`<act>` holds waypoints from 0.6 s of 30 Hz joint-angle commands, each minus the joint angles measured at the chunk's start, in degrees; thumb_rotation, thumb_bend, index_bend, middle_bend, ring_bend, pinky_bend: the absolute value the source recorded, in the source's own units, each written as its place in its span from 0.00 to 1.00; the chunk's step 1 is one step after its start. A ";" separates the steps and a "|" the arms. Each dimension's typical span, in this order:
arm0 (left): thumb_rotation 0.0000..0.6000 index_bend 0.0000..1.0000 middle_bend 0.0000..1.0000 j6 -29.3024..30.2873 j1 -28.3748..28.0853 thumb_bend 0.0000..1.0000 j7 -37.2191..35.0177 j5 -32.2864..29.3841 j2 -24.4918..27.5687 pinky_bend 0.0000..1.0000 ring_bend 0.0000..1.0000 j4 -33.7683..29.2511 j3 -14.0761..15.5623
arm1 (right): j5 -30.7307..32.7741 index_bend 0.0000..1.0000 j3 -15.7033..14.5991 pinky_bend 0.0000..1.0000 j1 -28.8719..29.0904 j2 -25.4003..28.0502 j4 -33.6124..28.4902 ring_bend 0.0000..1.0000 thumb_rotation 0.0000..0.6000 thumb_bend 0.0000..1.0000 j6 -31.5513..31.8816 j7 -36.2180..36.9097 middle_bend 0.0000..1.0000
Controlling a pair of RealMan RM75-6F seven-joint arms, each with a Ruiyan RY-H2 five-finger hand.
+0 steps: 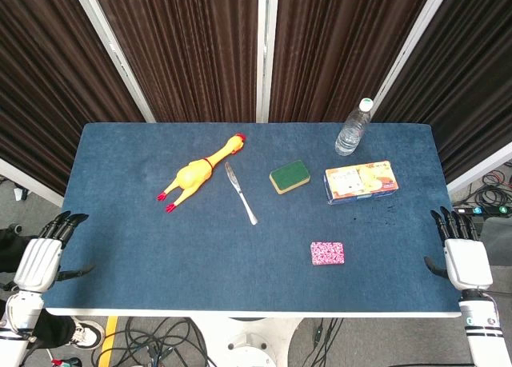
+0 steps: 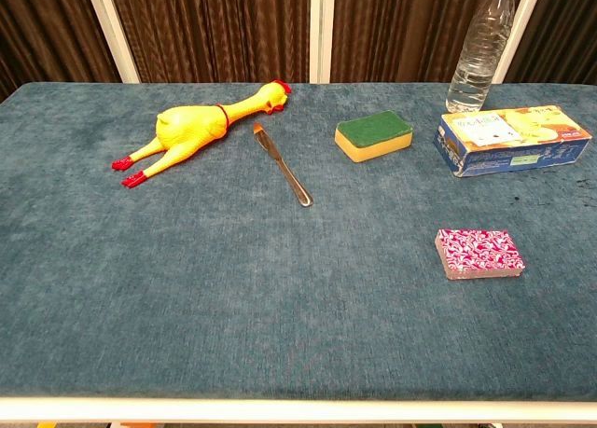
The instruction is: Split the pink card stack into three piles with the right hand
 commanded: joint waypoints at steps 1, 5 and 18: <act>1.00 0.16 0.15 0.00 0.03 0.03 0.04 0.05 -0.03 0.18 0.06 -0.08 0.08 | -0.03 0.00 -0.08 0.00 -0.02 -0.09 0.15 0.00 1.00 0.15 -0.10 0.07 0.00; 1.00 0.16 0.15 0.12 0.01 0.03 0.34 0.30 -0.05 0.18 0.06 -0.36 0.15 | -0.04 0.00 -0.19 0.00 0.01 -0.20 0.35 0.00 1.00 0.15 -0.32 0.14 0.00; 1.00 0.16 0.15 0.39 -0.05 0.03 0.68 0.39 0.58 0.18 0.06 -1.17 0.01 | -0.26 0.00 -0.21 0.00 0.01 0.09 -0.61 0.00 1.00 0.15 -0.23 -0.31 0.00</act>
